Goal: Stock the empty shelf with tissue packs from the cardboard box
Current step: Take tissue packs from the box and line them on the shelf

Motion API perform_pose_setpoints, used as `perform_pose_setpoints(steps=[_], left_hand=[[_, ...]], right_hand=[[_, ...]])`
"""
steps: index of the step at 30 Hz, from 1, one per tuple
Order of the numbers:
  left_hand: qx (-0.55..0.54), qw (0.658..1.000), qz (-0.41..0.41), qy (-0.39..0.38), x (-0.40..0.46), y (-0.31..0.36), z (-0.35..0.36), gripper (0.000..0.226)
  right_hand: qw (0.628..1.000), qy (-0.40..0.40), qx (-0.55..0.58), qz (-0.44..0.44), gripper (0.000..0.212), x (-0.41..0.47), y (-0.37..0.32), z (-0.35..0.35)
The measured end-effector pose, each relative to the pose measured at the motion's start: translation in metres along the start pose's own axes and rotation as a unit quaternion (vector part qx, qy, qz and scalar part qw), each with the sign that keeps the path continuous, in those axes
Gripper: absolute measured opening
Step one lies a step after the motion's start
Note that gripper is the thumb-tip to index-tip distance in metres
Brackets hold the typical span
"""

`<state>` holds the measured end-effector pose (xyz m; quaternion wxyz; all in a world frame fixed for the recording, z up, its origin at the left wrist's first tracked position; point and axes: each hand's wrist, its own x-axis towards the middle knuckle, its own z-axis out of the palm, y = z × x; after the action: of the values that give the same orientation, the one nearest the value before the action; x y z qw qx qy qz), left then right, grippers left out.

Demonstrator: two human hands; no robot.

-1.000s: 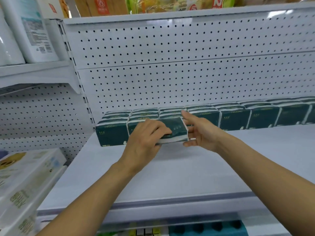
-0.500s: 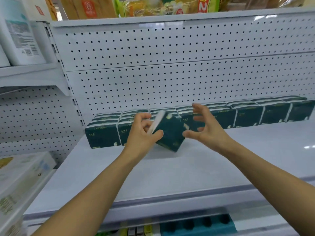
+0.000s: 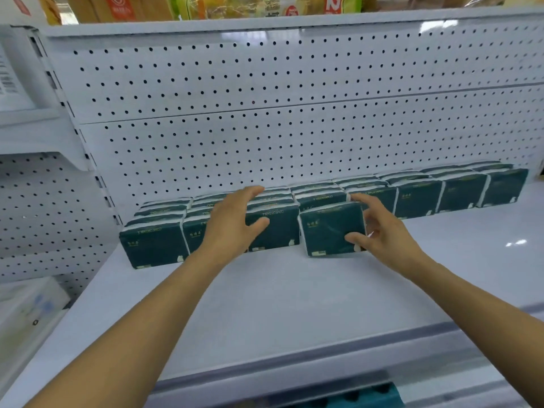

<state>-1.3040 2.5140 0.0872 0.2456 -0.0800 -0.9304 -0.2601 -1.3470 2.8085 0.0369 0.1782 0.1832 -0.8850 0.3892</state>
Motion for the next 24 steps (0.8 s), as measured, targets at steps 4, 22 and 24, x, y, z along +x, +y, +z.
perform_pose_setpoints(steps=[4,22,24], left_hand=[[0.213,0.972,0.071,-0.073,0.007,-0.017,0.022,0.073],[0.307,0.946,0.09,-0.04,0.019,-0.033,0.049,0.07],[0.305,0.947,0.092,-0.036,0.019,-0.033,0.049,0.069]], right_hand=[[1.0,0.018,-0.005,0.02,0.055,0.015,0.016,0.007],[0.935,0.037,-0.347,-0.067,0.059,0.05,0.003,0.039],[0.932,0.033,-0.355,-0.063,0.058,0.051,0.002,0.04]])
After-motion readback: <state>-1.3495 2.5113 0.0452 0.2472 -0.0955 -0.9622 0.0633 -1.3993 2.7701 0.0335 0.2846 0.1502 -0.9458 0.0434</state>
